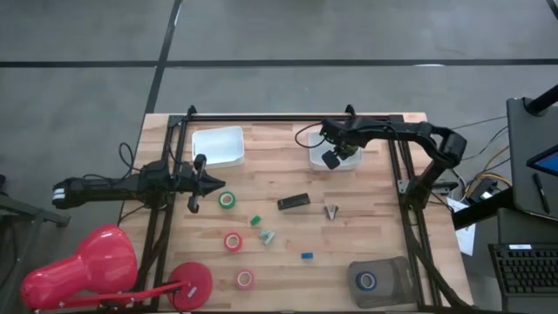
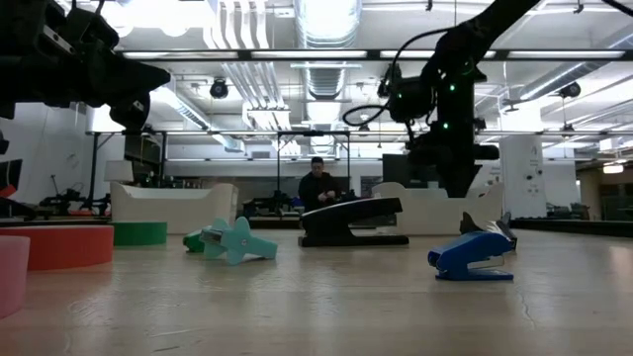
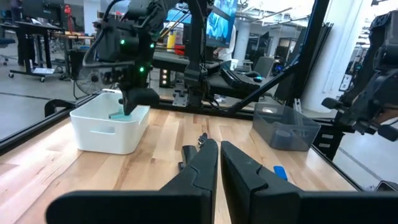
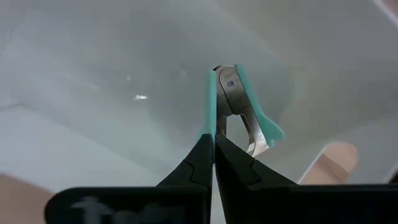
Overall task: Pick and place Stapler, Stapler remover, tape
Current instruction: Put the right green staple remover into the right white bin, then put the black staple remover into the right white bin
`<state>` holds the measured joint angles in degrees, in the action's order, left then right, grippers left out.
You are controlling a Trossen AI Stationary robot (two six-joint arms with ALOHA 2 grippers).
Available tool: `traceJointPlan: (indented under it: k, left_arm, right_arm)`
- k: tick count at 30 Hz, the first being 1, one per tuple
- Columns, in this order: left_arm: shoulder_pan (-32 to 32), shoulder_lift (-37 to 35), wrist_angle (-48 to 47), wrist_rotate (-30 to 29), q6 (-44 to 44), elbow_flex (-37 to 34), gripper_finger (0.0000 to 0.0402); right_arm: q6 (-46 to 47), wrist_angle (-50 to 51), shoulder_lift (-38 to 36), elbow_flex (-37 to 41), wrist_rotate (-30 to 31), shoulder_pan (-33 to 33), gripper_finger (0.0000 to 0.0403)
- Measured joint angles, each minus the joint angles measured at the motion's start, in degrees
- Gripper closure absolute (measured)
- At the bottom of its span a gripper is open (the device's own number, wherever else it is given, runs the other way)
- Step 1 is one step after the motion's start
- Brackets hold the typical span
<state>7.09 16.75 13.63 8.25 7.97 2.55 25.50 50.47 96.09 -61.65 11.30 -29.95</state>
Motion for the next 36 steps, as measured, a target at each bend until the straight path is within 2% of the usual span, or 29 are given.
traceJointPlan:
  k: [14, 22, 27, 36]
  left_arm:
    - [-0.02, 0.00, 0.00, 0.00, -0.01, 0.00, 0.0378]
    - [-0.01, 0.00, 0.00, 0.00, -0.01, -0.01, 0.0378]
    - [0.00, 0.00, 0.00, 0.00, 0.00, 0.00, 0.0378]
    - [-0.02, 0.00, 0.00, 0.00, 0.00, 0.00, 0.0378]
  right_arm:
    - [-0.37, -0.30, 1.91, -0.84, 2.21, -0.11, 0.0392]
    - [-0.15, 0.24, 1.89, -2.34, 2.17, -0.07, 0.0338]
    - [0.09, 5.08, 1.87, -5.89, 1.43, 0.48, 0.0305]
    - [4.97, 12.99, 1.46, -13.30, -5.28, 6.69, 0.0282]
